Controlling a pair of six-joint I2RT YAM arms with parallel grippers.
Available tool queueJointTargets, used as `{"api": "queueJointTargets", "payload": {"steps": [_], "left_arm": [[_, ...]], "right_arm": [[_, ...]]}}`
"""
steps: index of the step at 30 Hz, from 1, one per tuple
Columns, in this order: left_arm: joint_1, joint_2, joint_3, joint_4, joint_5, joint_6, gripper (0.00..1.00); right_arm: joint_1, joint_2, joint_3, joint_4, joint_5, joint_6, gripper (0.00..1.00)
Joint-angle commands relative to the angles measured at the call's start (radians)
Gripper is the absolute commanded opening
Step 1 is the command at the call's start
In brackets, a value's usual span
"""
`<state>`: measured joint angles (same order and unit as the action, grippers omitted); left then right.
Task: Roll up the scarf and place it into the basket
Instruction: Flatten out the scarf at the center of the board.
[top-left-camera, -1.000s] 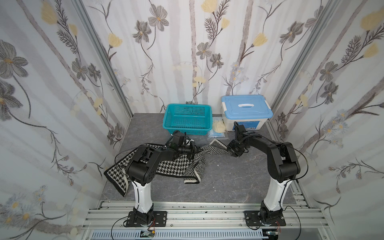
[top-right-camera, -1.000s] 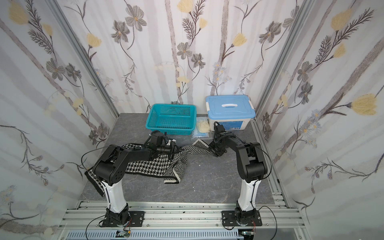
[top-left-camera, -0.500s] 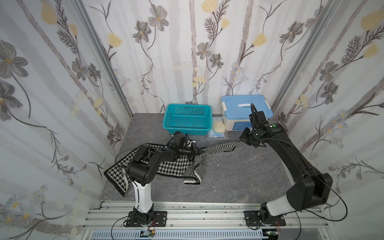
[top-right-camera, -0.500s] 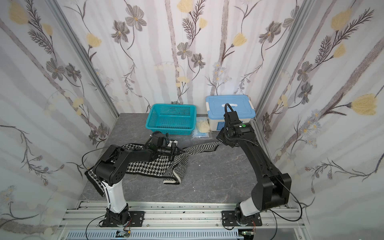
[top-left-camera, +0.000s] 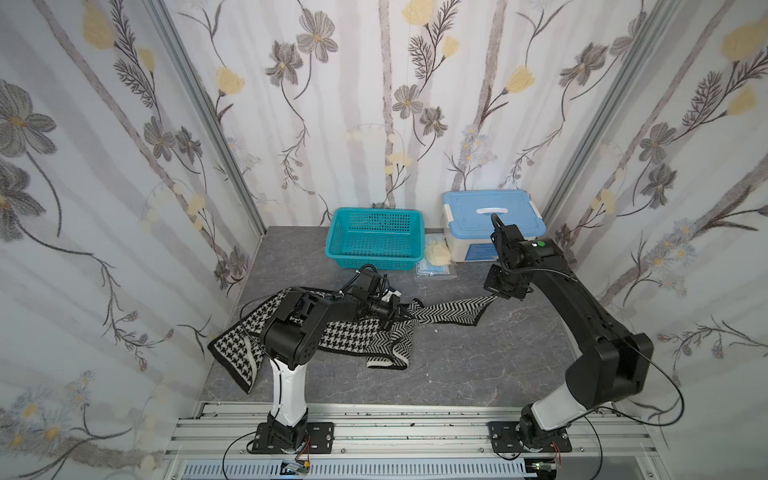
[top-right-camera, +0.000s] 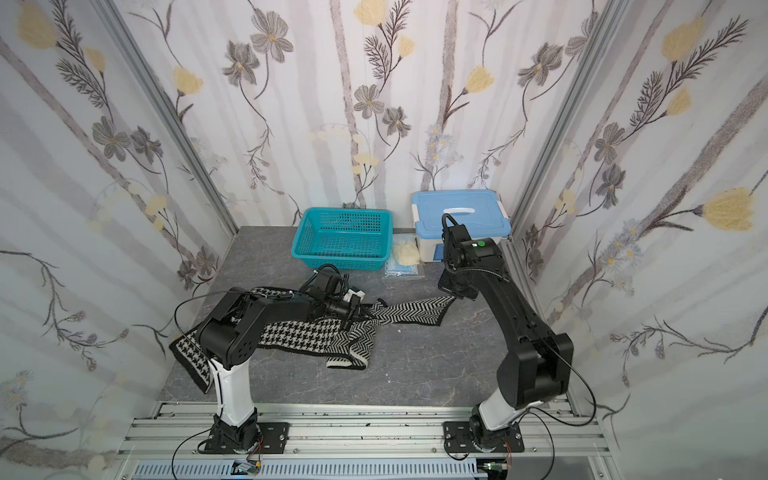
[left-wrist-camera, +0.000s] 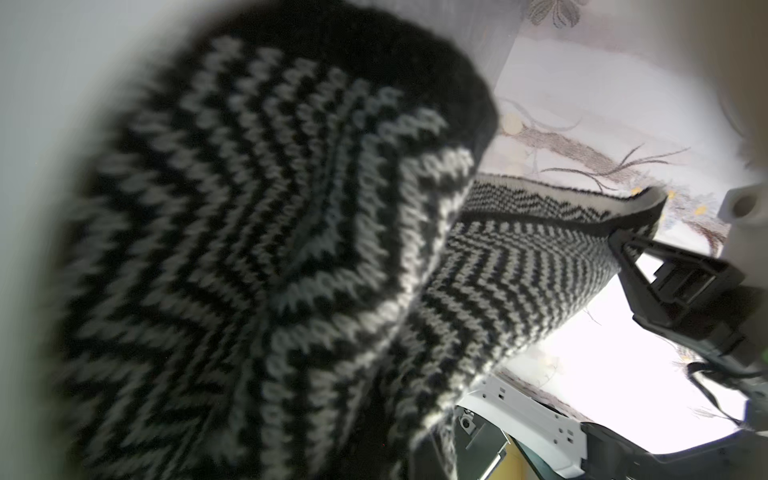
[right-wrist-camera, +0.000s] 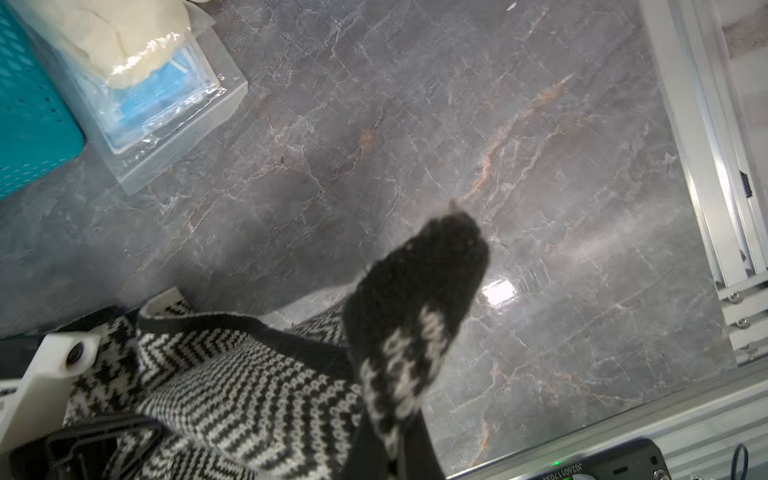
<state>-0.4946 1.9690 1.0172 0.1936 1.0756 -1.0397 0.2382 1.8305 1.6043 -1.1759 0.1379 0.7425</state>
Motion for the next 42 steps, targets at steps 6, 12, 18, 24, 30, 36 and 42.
{"api": "queueJointTargets", "payload": {"steps": [6,12,18,24,30,36,42], "left_arm": [[0.002,0.003,0.070,-0.188,-0.121,0.097,0.00],[0.004,0.002,0.090,-0.232,-0.222,0.086,0.00],[0.023,0.009,0.074,-0.227,-0.282,0.062,0.00],[0.045,0.043,0.074,-0.154,-0.245,0.007,0.00],[0.043,0.043,0.086,-0.176,-0.225,0.021,0.00],[0.044,0.018,0.045,-0.172,-0.227,0.023,0.00],[0.043,0.015,0.011,-0.097,-0.205,-0.021,0.00]], "right_arm": [[0.009,0.431,0.387,0.021,0.015,-0.070,0.22],[0.009,0.498,0.453,0.063,-0.059,-0.134,0.55],[0.010,0.184,0.104,0.147,-0.105,-0.152,0.62],[0.003,-0.017,-0.331,0.322,-0.236,-0.038,0.60],[0.001,0.141,-0.298,0.470,-0.316,0.001,0.57],[-0.011,0.241,-0.285,0.617,-0.351,0.067,0.58],[-0.008,0.289,-0.303,0.740,-0.354,0.141,0.73]]}}
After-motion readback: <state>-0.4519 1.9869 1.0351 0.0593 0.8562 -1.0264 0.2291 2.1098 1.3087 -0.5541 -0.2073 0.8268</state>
